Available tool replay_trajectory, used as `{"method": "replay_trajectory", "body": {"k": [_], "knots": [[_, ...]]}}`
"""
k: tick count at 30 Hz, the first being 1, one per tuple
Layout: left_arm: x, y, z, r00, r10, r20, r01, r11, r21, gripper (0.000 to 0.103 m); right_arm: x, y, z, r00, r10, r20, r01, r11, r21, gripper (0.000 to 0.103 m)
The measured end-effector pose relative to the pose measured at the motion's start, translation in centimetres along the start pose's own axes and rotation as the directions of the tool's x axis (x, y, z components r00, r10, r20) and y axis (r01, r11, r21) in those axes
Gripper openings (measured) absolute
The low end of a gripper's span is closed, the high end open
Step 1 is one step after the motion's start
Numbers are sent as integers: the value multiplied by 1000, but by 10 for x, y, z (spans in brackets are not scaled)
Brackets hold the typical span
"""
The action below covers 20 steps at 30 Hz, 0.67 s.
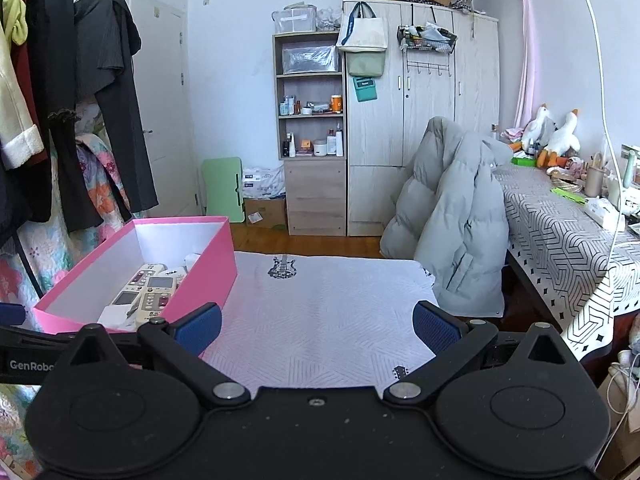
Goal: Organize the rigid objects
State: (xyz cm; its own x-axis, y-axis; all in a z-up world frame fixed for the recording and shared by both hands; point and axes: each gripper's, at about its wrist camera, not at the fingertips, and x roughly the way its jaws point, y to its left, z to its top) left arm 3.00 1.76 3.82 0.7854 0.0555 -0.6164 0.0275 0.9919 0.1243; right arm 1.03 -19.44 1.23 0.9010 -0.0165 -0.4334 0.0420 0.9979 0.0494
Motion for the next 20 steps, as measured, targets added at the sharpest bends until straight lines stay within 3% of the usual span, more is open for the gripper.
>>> {"method": "replay_trajectory", "body": {"k": [20], "knots": [[2, 12, -1, 1000, -9, -10, 8, 999, -47, 103, 2, 7, 0, 999, -12, -39, 12, 1000, -23, 103]]}}
